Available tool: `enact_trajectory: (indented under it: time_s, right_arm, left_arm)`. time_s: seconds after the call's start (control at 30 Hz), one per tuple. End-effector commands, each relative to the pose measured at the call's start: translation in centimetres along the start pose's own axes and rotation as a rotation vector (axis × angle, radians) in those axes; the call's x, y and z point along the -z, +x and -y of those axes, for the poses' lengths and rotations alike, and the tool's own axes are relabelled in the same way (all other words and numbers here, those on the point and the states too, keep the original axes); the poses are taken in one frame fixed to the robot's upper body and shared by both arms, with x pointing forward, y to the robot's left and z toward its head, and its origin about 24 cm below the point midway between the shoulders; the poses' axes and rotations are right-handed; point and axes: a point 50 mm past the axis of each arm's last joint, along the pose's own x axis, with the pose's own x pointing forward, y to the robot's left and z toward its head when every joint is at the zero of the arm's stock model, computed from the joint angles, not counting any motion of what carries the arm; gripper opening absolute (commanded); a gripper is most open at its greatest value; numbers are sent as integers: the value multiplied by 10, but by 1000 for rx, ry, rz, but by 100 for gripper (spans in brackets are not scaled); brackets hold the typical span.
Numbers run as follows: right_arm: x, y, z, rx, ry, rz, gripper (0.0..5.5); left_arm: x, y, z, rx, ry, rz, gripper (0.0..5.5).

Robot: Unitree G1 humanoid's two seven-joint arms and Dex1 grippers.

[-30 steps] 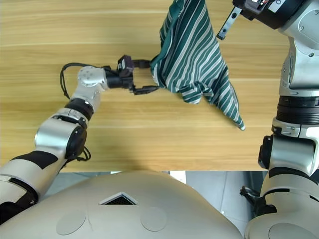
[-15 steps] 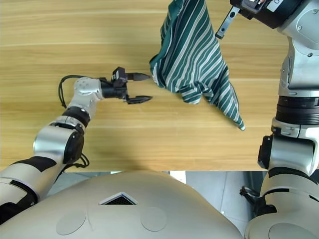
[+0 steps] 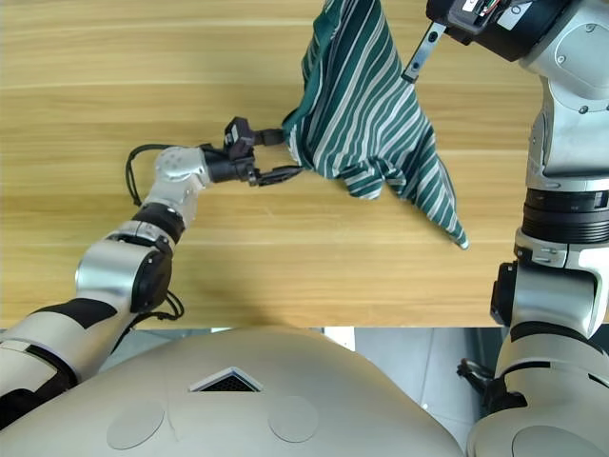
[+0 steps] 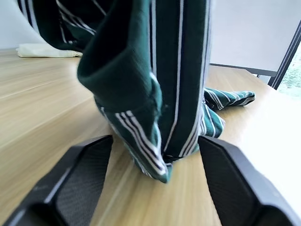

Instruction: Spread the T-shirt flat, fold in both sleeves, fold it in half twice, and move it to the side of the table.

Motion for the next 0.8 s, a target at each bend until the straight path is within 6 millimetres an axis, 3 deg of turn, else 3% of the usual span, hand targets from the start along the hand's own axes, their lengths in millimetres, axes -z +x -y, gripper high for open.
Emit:
enact_trajectory:
  time_s: [0.03,0.57,0.7,0.8]
  right_arm:
    - [-2,3,-1,3,1,7,0]
    - [4,-1,1,24,-1,-14,0]
    - [15,-3,2,29,-30,-82,0]
    - [38,-7,0,18,-45,-192,0]
  left_arm:
    - [-12,6,-7,-36,26,33,278]
    - [-5,4,-3,-18,16,6,3]
    - [-7,-1,-6,-25,58,-6,3]
    - [-36,-30,-38,-160,243,-48,3]
